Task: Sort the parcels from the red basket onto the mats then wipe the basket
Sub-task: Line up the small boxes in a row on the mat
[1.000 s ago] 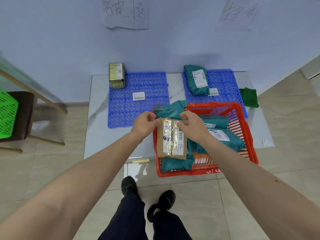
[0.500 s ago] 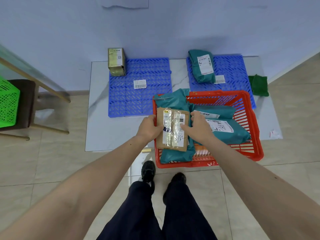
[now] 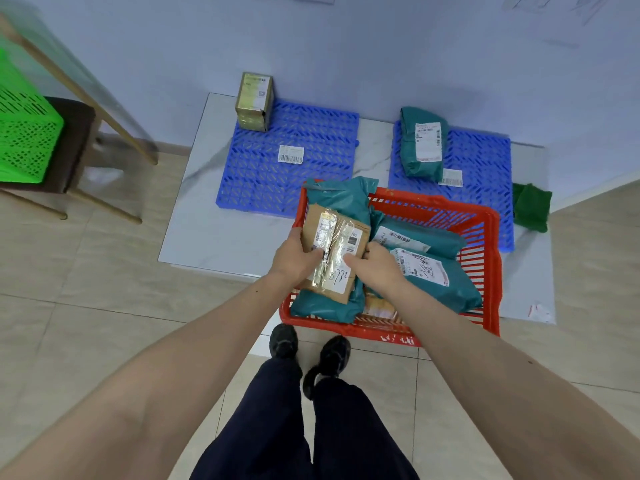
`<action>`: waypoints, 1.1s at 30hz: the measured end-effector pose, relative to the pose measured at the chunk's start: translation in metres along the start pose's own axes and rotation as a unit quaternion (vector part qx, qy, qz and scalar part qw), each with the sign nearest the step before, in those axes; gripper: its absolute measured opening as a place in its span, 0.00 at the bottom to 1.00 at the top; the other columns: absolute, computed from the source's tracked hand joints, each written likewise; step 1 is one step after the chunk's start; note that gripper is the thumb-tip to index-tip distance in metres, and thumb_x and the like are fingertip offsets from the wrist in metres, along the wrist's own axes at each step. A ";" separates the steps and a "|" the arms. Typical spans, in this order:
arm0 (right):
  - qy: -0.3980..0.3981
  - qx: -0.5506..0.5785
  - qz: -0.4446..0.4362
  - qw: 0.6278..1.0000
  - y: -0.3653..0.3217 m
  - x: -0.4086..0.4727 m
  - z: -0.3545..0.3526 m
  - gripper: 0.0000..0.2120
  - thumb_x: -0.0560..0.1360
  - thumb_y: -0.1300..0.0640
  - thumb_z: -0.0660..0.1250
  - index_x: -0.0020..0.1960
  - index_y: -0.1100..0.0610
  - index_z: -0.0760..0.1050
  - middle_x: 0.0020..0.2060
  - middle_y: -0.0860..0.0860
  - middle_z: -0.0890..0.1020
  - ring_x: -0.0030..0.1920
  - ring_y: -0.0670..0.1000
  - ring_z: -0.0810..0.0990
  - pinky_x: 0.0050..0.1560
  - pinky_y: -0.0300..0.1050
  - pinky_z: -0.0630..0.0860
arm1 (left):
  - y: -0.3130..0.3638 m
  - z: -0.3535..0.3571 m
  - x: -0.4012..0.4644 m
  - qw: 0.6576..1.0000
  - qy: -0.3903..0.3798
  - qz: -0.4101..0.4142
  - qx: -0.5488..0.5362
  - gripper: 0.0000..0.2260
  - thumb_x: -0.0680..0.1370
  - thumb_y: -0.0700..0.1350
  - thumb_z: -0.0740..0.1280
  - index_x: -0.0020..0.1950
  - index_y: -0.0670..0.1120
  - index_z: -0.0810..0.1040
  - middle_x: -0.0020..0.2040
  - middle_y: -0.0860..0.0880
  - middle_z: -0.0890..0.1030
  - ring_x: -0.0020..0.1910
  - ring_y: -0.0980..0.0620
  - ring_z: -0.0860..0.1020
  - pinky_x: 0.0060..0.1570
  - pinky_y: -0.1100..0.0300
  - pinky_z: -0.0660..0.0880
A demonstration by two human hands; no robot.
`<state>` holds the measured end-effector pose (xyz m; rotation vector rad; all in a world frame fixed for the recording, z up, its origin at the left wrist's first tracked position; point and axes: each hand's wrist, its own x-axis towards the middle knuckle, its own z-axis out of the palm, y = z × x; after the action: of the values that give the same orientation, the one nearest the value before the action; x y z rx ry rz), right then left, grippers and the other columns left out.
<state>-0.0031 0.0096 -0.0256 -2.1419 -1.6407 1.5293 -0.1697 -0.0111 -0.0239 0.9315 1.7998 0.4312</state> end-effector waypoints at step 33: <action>0.048 0.250 -0.141 0.957 -0.038 -0.042 -0.056 0.22 0.84 0.51 0.55 0.75 0.36 0.58 0.69 0.41 0.73 0.65 0.43 0.74 0.65 0.45 0.72 | 0.049 0.005 -0.039 0.953 0.001 0.129 -0.273 0.34 0.80 0.42 0.66 0.79 0.61 0.53 0.71 0.57 0.71 0.63 0.59 0.76 0.55 0.65 0.78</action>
<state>0.0107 0.0229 0.0515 -1.6149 -1.2805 1.5174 -0.1384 -0.0104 0.0309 0.7659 1.4425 1.0351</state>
